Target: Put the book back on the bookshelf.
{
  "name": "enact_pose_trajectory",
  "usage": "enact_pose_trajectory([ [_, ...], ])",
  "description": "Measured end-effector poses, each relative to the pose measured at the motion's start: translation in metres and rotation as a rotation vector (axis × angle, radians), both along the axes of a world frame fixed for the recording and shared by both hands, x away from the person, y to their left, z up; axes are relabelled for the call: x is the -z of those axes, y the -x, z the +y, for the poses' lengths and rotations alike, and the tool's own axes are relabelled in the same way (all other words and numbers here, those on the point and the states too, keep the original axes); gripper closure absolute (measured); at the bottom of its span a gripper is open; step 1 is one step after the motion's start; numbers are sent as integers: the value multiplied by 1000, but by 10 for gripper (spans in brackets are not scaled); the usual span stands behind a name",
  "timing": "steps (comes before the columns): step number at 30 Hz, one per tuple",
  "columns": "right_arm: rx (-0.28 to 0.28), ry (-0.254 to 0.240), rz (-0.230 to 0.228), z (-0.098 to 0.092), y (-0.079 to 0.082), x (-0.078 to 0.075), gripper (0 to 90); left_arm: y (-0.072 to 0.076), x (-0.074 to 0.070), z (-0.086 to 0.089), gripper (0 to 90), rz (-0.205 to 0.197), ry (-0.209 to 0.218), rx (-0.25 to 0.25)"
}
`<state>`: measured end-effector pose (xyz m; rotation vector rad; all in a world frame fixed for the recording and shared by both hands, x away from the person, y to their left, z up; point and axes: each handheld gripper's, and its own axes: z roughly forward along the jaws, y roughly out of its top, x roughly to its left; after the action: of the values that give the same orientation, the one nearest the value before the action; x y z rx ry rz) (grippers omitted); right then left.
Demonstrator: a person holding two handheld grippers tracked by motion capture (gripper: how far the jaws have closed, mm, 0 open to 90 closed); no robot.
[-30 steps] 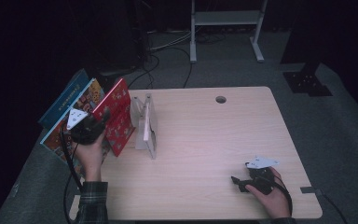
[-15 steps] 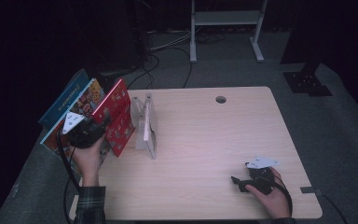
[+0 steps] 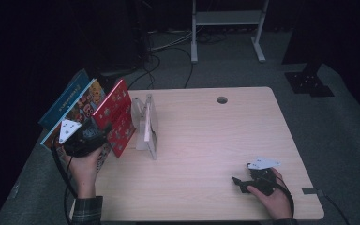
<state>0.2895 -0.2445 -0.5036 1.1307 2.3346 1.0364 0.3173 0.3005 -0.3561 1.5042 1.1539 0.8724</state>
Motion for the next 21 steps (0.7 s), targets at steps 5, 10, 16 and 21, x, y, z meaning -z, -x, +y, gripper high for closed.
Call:
enact_pose_trajectory([
  [5,0,0,0,0,0,0,168,10,0,-2,84,7,-2,4],
  [10,0,0,0,0,0,0,168,18,2,-2,30,12,3,18],
  [16,0,0,0,0,0,0,168,29,5,-4,0,18,6,30],
  [21,-4,0,0,0,0,0,168,34,6,-4,0,22,9,35],
])
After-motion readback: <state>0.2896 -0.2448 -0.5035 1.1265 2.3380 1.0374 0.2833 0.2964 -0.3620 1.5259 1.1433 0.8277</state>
